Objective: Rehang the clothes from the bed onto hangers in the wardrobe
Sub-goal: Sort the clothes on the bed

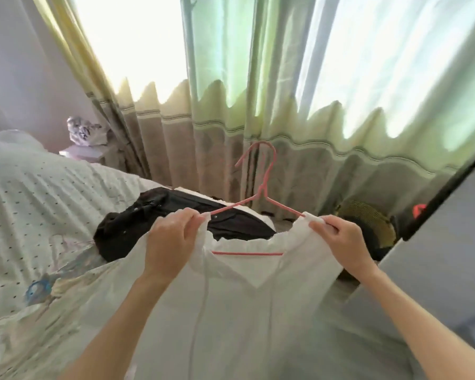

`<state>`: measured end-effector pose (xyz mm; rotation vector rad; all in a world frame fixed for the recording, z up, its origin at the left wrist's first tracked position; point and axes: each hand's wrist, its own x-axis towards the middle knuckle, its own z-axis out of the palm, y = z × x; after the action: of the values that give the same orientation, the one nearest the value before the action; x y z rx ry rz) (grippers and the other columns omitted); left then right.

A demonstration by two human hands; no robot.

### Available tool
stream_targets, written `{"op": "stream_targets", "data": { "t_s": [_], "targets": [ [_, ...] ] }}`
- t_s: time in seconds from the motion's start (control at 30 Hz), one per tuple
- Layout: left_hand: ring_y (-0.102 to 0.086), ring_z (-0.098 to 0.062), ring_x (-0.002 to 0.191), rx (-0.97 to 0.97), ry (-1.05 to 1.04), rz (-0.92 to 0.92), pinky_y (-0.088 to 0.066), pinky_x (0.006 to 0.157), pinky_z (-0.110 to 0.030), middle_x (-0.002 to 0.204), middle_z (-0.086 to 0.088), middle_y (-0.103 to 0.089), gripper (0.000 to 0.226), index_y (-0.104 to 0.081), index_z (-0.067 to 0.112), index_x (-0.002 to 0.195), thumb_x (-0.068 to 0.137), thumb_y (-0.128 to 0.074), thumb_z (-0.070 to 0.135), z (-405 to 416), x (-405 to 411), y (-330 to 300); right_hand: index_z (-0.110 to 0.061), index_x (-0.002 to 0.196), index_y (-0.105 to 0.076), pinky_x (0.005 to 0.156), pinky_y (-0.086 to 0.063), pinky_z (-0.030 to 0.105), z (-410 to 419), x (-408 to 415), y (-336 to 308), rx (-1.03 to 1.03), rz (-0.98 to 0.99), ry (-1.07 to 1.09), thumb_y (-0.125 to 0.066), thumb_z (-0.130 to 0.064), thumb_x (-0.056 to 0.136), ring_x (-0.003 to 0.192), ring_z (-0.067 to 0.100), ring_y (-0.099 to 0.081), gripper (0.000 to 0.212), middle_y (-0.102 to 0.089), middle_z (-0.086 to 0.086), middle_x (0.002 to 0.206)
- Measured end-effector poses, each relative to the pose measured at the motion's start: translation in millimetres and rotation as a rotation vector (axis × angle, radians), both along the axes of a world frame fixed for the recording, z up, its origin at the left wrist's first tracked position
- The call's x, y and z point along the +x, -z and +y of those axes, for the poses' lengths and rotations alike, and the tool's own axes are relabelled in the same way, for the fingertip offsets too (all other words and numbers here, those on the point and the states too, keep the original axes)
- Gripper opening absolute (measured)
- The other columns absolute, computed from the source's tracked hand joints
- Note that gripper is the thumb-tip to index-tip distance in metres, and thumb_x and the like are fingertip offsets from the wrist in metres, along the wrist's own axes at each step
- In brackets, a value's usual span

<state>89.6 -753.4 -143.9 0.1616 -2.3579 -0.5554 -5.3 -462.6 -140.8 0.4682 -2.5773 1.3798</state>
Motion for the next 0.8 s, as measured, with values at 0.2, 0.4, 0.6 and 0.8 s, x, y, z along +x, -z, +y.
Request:
{"op": "stream_targets", "data": {
  "t_s": [0.2, 0.4, 0.6, 0.8],
  "targets": [
    [-0.049, -0.008, 0.059, 0.278, 0.32, -0.057, -0.038, 0.073, -0.034, 0.062, 0.011, -0.06, 0.03, -0.066, 0.016, 0.078, 0.086, -0.052, 0.041, 133, -65, -14, -0.015, 0.074, -0.068, 0.05, -0.033, 0.013, 137, 14, -18, 0.006, 0.052, 0.371, -0.068, -0.026, 0.083, 0.056, 0.001, -0.049, 0.015, -0.052, -0.01, 0.056],
    [-0.054, -0.014, 0.087, 0.203, 0.553, -0.186, -0.045, 0.079, -0.036, 0.085, 0.017, -0.065, 0.024, -0.061, 0.037, 0.089, 0.088, -0.047, 0.056, 217, -120, -32, -0.01, 0.083, -0.069, 0.052, -0.036, 0.011, 219, 41, -19, -0.034, 0.062, 0.655, -0.066, -0.026, 0.084, 0.056, 0.005, -0.05, 0.016, -0.054, -0.015, 0.058],
    [-0.057, -0.031, 0.076, 0.233, 0.843, -0.307, -0.048, 0.071, -0.045, 0.071, 0.008, -0.062, 0.01, -0.06, 0.039, 0.082, 0.089, -0.054, 0.041, 286, -171, -17, -0.011, 0.081, -0.072, 0.064, -0.037, 0.018, 263, 62, -16, 0.008, 0.084, 0.941, -0.07, -0.029, 0.081, 0.061, 0.0, -0.053, 0.018, -0.057, -0.016, 0.062],
    [-0.057, -0.023, 0.086, 0.196, 1.023, -0.38, -0.037, 0.072, -0.033, 0.084, 0.008, -0.066, 0.019, -0.065, 0.032, 0.091, 0.091, -0.05, 0.043, 340, -194, -14, -0.005, 0.089, -0.073, 0.07, -0.043, 0.044, 271, 91, -19, 0.151, 0.094, 1.099, -0.067, -0.027, 0.083, 0.069, 0.03, -0.055, 0.024, -0.058, 0.013, 0.07]
  ]
}}
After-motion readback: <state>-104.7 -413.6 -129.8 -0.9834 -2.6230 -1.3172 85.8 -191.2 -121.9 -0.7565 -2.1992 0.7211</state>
